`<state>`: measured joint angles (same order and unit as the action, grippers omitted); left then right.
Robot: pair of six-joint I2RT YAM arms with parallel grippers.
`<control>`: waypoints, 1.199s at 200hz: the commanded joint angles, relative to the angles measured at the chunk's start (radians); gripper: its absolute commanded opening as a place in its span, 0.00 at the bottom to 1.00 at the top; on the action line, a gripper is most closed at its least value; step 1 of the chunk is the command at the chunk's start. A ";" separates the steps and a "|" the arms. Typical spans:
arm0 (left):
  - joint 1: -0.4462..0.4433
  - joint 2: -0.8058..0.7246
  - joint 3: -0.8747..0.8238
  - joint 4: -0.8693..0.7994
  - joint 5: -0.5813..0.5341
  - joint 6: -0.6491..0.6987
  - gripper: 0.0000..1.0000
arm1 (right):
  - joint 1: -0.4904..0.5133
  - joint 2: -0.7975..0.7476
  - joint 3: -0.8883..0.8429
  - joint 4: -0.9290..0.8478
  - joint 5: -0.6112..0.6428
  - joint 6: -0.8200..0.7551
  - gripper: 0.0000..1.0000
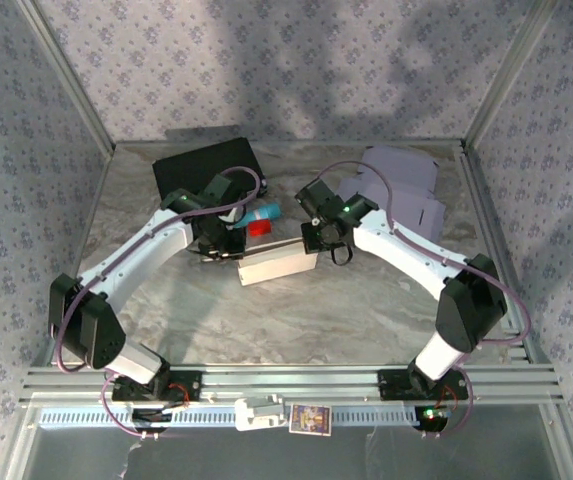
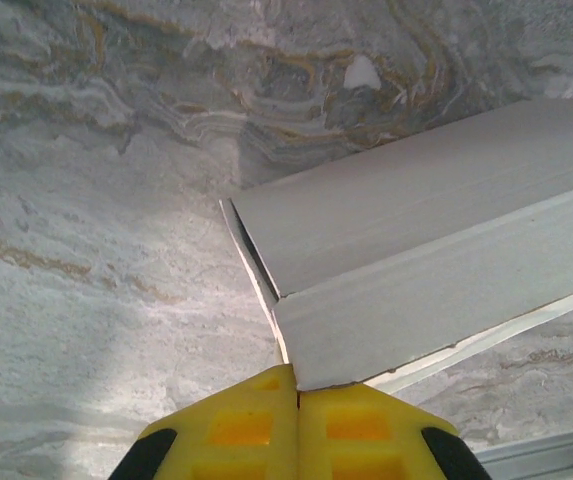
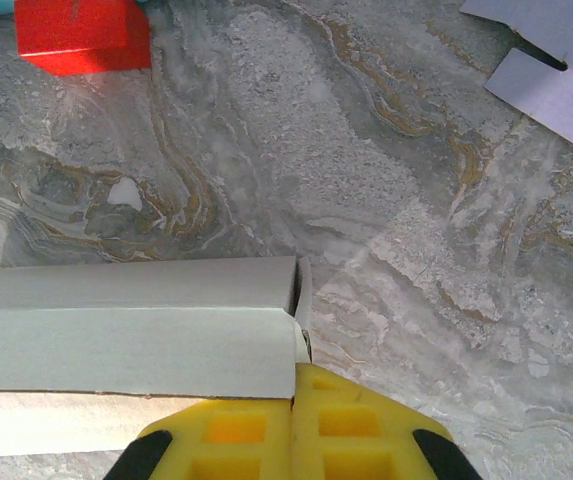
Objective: Fold the paper box
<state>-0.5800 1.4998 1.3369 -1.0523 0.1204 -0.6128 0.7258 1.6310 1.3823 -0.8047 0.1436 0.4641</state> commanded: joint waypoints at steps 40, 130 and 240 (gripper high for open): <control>0.015 0.015 0.027 -0.004 0.137 -0.057 0.00 | 0.043 0.051 0.013 -0.069 0.017 0.044 0.00; 0.045 0.015 0.014 -0.005 0.215 -0.077 0.00 | 0.079 0.064 0.013 -0.062 0.070 0.118 0.00; 0.042 -0.013 -0.037 0.025 0.242 -0.078 0.00 | 0.093 0.109 0.056 -0.087 0.080 0.157 0.00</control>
<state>-0.5293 1.5066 1.3258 -1.0885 0.2836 -0.6868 0.7921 1.6886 1.4368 -0.8429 0.2958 0.5953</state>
